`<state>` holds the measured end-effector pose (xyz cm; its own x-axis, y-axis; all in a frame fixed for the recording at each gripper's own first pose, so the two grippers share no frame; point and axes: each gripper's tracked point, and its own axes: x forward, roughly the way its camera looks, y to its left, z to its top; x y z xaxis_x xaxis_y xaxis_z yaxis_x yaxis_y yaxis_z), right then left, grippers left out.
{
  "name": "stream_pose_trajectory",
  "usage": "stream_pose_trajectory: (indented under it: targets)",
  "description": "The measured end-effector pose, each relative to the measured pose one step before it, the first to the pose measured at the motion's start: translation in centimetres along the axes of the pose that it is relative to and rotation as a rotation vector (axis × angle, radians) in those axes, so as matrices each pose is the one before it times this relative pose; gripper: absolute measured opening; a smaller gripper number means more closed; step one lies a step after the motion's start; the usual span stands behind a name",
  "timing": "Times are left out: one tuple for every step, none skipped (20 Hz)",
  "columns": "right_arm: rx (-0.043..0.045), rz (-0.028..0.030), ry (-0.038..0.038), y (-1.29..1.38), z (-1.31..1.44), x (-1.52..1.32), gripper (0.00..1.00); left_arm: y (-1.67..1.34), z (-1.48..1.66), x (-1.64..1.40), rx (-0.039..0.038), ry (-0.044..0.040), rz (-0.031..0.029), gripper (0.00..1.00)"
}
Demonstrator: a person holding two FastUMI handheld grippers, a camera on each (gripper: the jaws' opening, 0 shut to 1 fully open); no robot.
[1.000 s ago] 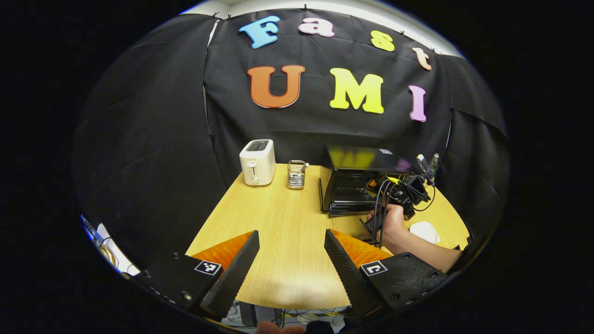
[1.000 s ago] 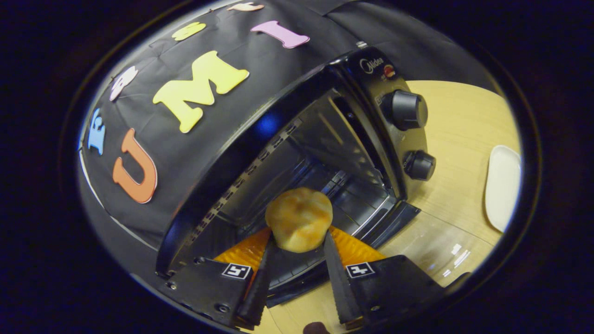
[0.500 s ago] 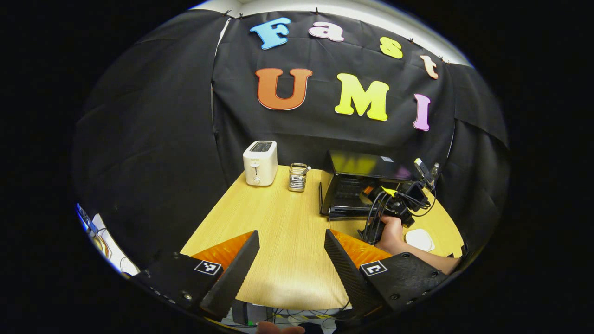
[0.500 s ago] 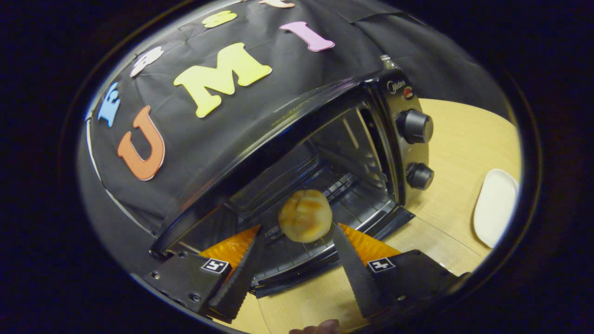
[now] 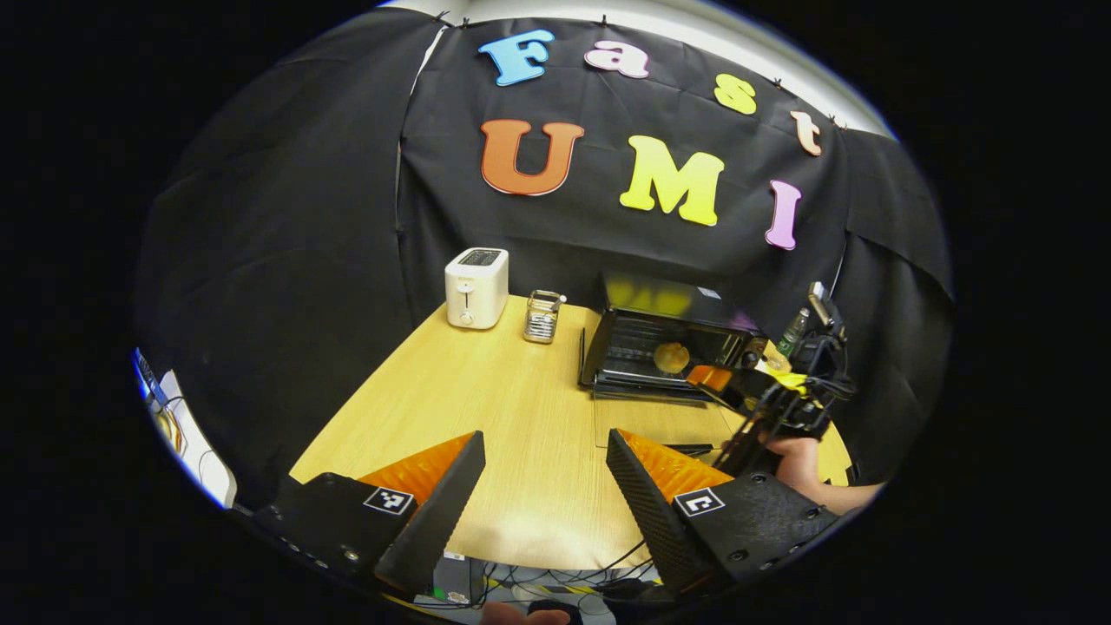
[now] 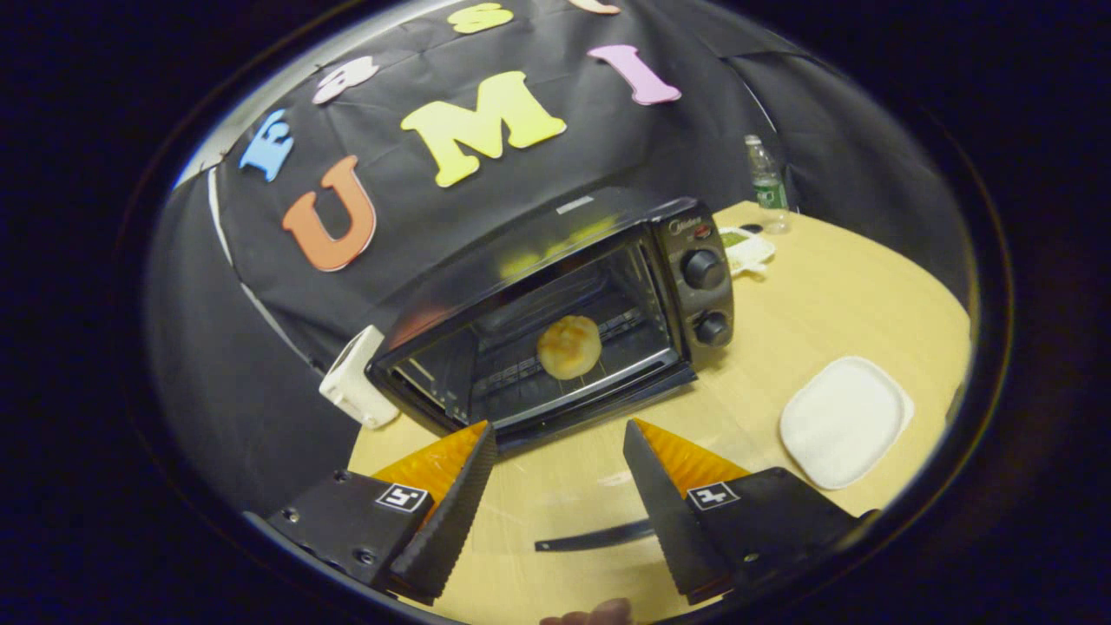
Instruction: Open the electric oven with the left hand, put the food in, and close the electric oven.
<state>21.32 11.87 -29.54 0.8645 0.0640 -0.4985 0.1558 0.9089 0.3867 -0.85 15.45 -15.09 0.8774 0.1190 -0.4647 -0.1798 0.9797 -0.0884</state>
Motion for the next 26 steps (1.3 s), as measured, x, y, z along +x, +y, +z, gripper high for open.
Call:
stream_pose_trajectory:
  targets:
    - [-0.02487, 0.00451, 0.00313, -0.458, 0.108, -1.494, 0.92, -0.587, -0.464, 0.207, -0.00688, 0.00510, -0.00836, 0.93]
    - [-0.02412, -0.00052, 0.00230, -0.605, 0.145, -1.512, 0.92, -0.553, -0.499, 0.037, -0.00668, 0.00490, -0.00624, 0.93]
    - [-0.02233, -0.00123, 0.00356, -0.573, 0.160, -1.417, 0.93, -0.557, -0.560, 0.073, -0.00451, 0.00802, -0.00636, 0.93]
    - [-0.02165, -0.00181, 0.00253, -0.501, -0.043, -1.453, 0.92, -0.588, -0.570, 0.292, -0.00282, 0.00457, -0.00843, 0.93]
    - [-0.02581, -0.00145, -0.00059, -0.428, 0.104, -1.230, 0.93, -0.699, -0.462, 0.255, -0.00090, 0.00893, -0.01011, 0.93]
    - [-0.03563, -0.00449, -0.00101, -0.449, 0.085, -1.199, 0.93, -0.669, -0.425, 0.339, 0.00146, 0.00453, -0.01116, 0.93]
    - [-0.04468, -0.00880, -0.00151, -0.529, 0.081, -1.083, 0.93, -0.694, -0.391, 0.284, 0.00286, 0.00575, -0.00927, 0.93]
    - [-0.04471, -0.00138, -0.00410, -0.520, 0.160, -0.983, 0.94, -0.664, -0.375, 0.416, 0.00435, 0.00717, -0.01074, 0.93]
    - [-0.04045, -0.00159, -0.00567, -0.496, 0.314, -0.934, 0.94, -0.666, -0.344, 0.458, 0.00766, 0.00715, -0.00861, 0.93]
    - [-0.03575, 0.00349, -0.00302, -0.402, 0.187, -0.781, 0.94, -0.596, -0.443, 0.568, 0.00812, 0.00851, -0.00374, 0.93]
    - [-0.03013, 0.00274, -0.00389, -0.421, 0.318, -0.772, 0.94, -0.551, -0.384, 0.563, 0.00135, 0.00960, -0.00498, 0.93]
    - [-0.02080, -0.00055, -0.01115, -0.593, 0.471, -0.712, 0.94, -0.717, -0.646, 0.534, -0.00660, 0.01711, -0.01128, 0.93]
    - [-0.01367, 0.00194, -0.01182, -0.568, 0.523, -0.600, 0.94, -0.916, -0.696, 0.632, -0.00873, 0.02136, -0.01569, 0.93]
    - [-0.00624, 0.00084, -0.00207, -0.475, 0.297, -0.523, 0.94, -0.922, -0.843, 0.773, -0.00770, 0.02407, -0.02028, 0.93]
    - [-0.00208, 0.00171, 0.00376, -0.658, 0.211, -0.570, 0.94, -0.903, -0.830, 0.788, -0.00156, 0.02218, -0.01879, 0.93]
    - [-0.00369, -0.00298, 0.00027, -0.647, 0.243, -0.424, 0.94, -0.790, -0.741, 0.867, 0.00120, 0.02201, -0.01521, 0.93]
    - [-0.00738, -0.00883, -0.00103, -0.922, 0.286, -0.476, 0.94, -0.648, -0.708, 0.954, -0.00083, 0.02243, -0.01335, 0.93]
    - [-0.01247, -0.01143, -0.00282, -0.958, 0.256, -0.433, 0.94, -0.451, -0.615, 0.967, -0.00225, 0.01922, -0.00945, 0.94]
    - [-0.01172, -0.01217, -0.00117, -1.001, 0.135, -0.342, 0.94, -0.560, -0.550, 0.755, -0.00394, 0.01653, -0.00782, 0.94]
    - [-0.00510, -0.00615, -0.00260, -0.874, -0.013, -0.324, 0.94, -0.514, -0.382, 1.002, -0.00350, 0.00995, -0.00578, 0.94]
    - [-0.00232, -0.00961, 0.00088, -0.769, -0.001, -0.205, 0.94, -0.531, -0.311, 1.027, -0.00101, 0.00738, -0.00516, 0.95]
    - [-0.00437, -0.01545, 0.00731, -1.062, -0.449, -0.152, 0.94, -0.186, -0.226, 1.137, 0.00353, 0.00625, -0.00177, 0.95]
    - [0.00090, -0.01204, 0.01102, -0.899, -0.452, -0.028, 0.94, -0.105, -0.112, 1.125, 0.00319, 0.00590, -0.00048, 0.95]
    - [0.00499, -0.01212, 0.01367, -0.884, -0.524, -0.061, 0.94, -0.137, -0.160, 1.201, 0.00388, 0.00544, 0.00128, 0.95]
    - [0.00662, -0.00996, 0.01263, -0.640, -0.383, 0.066, 0.94, -0.071, -0.059, 1.001, 0.00445, 0.00485, 0.00299, 0.95]
    - [0.00432, -0.00982, 0.01582, -0.764, -0.629, 0.048, 0.94, -0.047, -0.256, 0.928, 0.00596, 0.00542, 0.00405, 0.95]
